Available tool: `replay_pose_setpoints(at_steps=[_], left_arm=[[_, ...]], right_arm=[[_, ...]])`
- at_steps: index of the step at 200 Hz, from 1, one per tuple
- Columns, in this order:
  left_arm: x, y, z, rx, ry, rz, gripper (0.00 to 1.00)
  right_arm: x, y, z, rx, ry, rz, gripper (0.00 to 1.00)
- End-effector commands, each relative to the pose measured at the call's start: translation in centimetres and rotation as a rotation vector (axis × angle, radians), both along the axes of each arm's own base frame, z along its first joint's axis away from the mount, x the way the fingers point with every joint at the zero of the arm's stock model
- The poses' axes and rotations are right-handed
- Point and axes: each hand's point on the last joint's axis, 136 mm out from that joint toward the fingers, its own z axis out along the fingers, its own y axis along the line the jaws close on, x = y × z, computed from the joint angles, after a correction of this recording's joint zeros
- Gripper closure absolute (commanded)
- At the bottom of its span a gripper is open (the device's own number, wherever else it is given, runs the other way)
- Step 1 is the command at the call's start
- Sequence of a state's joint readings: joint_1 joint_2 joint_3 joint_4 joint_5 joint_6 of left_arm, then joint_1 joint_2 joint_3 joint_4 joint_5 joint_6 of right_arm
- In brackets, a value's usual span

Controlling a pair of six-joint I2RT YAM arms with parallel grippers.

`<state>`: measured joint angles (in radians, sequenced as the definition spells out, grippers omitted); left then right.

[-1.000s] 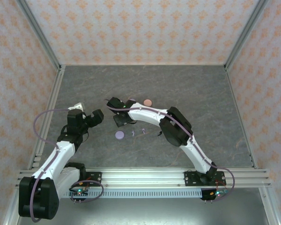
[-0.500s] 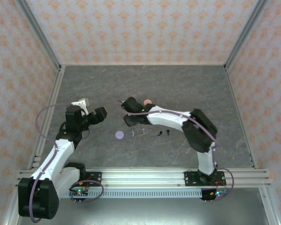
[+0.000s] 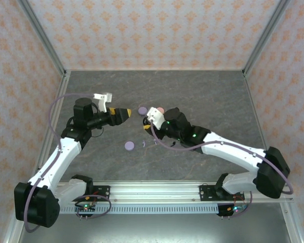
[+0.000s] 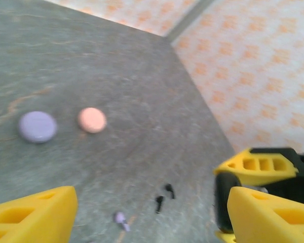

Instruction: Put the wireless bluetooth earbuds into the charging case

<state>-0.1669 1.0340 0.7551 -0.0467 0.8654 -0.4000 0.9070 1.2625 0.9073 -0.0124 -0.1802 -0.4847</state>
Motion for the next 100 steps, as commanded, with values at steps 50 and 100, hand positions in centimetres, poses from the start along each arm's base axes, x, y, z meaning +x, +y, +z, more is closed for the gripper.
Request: replay_pose_setpoints(at_steps=[50, 100], left_arm=[[-1.7, -5.5, 3.5, -0.051, -0.059, -0.206, 0.23], [-3.1, -8.1, 3.0, -0.040, -0.048, -0.298, 0.24]], right_arm=[[-0.3, -1.5, 2.7, -0.036, -0.237, 0.042, 0.63], [-0.5, -1.6, 2.9, -0.020, -0.241, 0.044, 0.63]])
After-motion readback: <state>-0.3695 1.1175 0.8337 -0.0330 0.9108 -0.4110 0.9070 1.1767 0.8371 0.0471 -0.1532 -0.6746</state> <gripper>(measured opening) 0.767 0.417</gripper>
